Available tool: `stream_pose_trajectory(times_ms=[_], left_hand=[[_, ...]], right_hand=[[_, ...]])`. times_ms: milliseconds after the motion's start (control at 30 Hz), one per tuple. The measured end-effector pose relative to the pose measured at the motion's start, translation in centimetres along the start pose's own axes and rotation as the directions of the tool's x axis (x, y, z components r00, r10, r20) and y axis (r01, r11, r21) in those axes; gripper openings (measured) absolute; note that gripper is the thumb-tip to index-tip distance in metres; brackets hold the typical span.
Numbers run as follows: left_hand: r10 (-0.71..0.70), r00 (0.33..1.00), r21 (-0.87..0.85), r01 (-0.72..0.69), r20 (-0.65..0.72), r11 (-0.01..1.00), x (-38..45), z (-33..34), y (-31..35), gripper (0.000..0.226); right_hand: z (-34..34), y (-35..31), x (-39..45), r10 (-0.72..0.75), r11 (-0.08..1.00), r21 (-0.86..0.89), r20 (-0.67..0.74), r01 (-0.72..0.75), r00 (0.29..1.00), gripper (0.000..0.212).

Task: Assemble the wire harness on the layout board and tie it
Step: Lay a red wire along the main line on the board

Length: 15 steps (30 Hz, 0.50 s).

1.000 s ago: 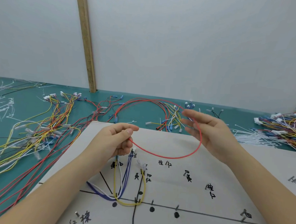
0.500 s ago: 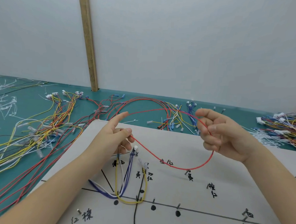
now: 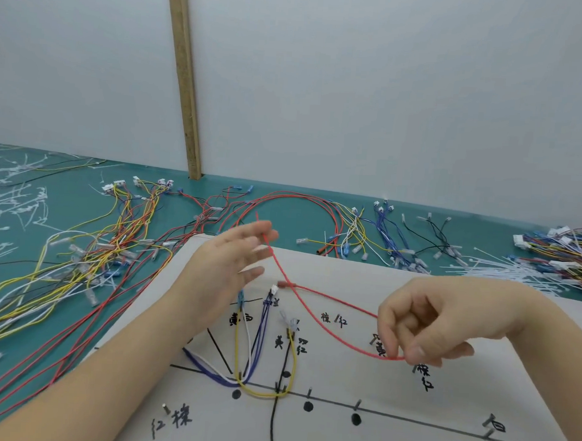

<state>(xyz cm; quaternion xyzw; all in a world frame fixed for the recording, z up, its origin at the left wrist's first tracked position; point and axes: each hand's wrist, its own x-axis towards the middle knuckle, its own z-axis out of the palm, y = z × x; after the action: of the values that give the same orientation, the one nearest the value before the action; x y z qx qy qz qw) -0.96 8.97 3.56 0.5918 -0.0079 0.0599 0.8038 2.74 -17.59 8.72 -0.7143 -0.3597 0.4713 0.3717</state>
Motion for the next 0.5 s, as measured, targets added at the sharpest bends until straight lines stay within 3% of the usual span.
stream_pose_trajectory(times_ms=[67, 133, 300, 433, 500], left_hand=[[0.020, 0.998, -0.217, -0.032, -0.060, 0.976, 0.2, -0.3, 0.6, 0.023], [0.057, 0.985, -0.296, -0.104, -0.165, 0.949, 0.3, -0.7, 1.0, 0.019], [0.106, 0.918, -0.191, -0.191, -0.382, 0.963, 0.2, -2.1, 2.2, 0.022], [0.018, 0.972, 0.020, -0.014, -0.236, 1.000, -0.8, -3.6, 4.1, 0.017], [0.033, 0.986, 0.173, -0.005, -0.162, 0.985, -2.0, -4.3, 4.8, 0.016]], right_hand=[[0.2, 0.1, 0.1, 0.074, 0.996, -0.056, -0.013, -0.075, 0.997, 0.018], [0.1, 0.1, 0.1, 0.135, 0.984, -0.114, -0.042, -0.139, 0.990, 0.014], [-0.1, 0.1, -0.3, 0.215, 0.961, -0.163, -0.069, -0.223, 0.974, 0.015], [-0.1, 0.4, -0.3, 0.318, 0.929, -0.182, -0.052, -0.322, 0.947, 0.019], [0.0, 0.4, -0.1, 0.303, 0.940, -0.146, -0.048, -0.307, 0.952, 0.021]])
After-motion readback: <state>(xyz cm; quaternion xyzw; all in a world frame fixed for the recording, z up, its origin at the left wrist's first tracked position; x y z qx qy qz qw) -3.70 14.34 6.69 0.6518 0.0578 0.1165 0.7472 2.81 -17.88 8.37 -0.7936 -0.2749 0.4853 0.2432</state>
